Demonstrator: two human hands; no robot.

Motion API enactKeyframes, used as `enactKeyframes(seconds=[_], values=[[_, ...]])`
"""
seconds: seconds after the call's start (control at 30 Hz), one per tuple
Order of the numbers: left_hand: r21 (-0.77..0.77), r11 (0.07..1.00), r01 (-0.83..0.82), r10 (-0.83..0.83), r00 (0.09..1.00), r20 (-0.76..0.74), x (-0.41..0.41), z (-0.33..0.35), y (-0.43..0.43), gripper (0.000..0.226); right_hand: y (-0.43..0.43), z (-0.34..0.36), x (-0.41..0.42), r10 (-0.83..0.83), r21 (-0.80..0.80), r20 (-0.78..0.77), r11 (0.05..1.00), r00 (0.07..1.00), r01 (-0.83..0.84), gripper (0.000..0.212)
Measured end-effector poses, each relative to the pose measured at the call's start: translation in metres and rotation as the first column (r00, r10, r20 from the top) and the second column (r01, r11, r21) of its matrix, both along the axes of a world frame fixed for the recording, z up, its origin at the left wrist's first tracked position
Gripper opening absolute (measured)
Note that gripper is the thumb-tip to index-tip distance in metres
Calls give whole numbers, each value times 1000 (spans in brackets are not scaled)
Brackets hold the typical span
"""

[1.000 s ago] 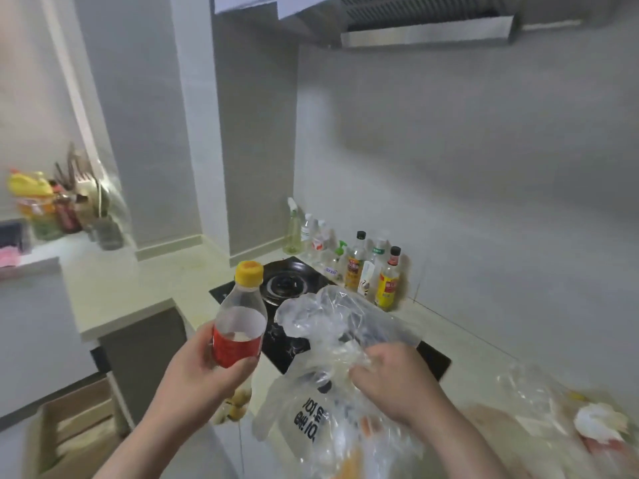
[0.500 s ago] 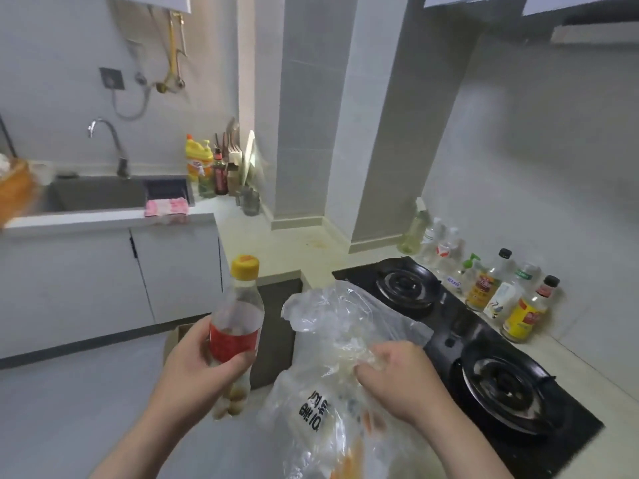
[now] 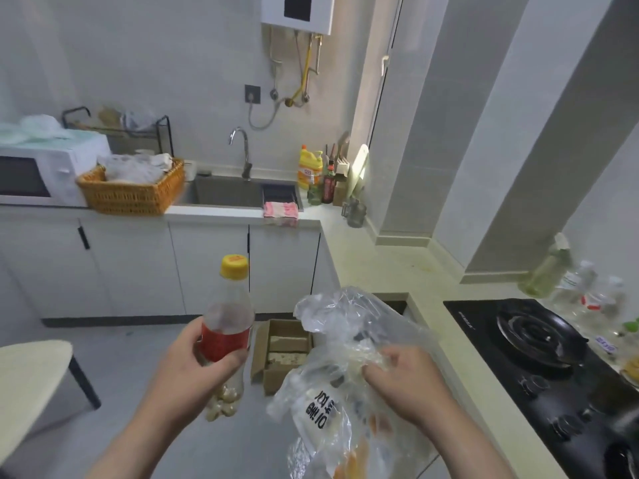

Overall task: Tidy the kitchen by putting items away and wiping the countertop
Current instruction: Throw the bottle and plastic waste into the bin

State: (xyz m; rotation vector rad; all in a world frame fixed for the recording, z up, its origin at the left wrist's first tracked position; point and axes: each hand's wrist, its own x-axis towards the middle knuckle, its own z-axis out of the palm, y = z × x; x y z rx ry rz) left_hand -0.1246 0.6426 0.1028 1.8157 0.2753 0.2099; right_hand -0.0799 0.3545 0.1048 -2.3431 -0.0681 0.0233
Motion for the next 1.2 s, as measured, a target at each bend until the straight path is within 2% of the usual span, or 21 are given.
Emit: enactKeyframes(seconds=[0.1, 0.2, 0.5, 0.63, 0.83, 1.0, 1.1, 1.2], values=[[-17, 999, -37, 37, 999, 7, 7, -2, 17, 47, 21, -3, 21, 34, -27, -13, 999, 999, -35, 33], [-9, 997, -73, 73, 997, 11, 22, -8, 25, 34, 37, -7, 49, 66, -68, -21, 995, 998, -67, 31], [17, 995, -98, 98, 995, -17, 131, -33, 44, 36, 69, -38, 177, 139, -62, -40, 988, 989, -142, 39], [12, 995, -98, 98, 994, -57, 205, -41, 52, 51, 79, -50, 253, 143, -48, -67, 988, 988, -146, 32], [11, 994, -110, 110, 993, -38, 295, -43, 60, 47, 90, -53, 348, 163, -96, -78, 981, 983, -171, 25], [41, 994, -103, 105, 994, -37, 344, -43, 64, 46, 98, -50, 397, 148, -68, -69, 986, 987, -152, 24], [56, 994, -95, 96, 995, -33, 372, -47, 72, 55, 101, -51, 420, 131, -57, -78, 989, 988, -136, 26], [71, 995, -76, 79, 996, -37, 400, -49, 79, 50, 105, -57, 442, 100, -78, -78, 991, 992, -106, 29]])
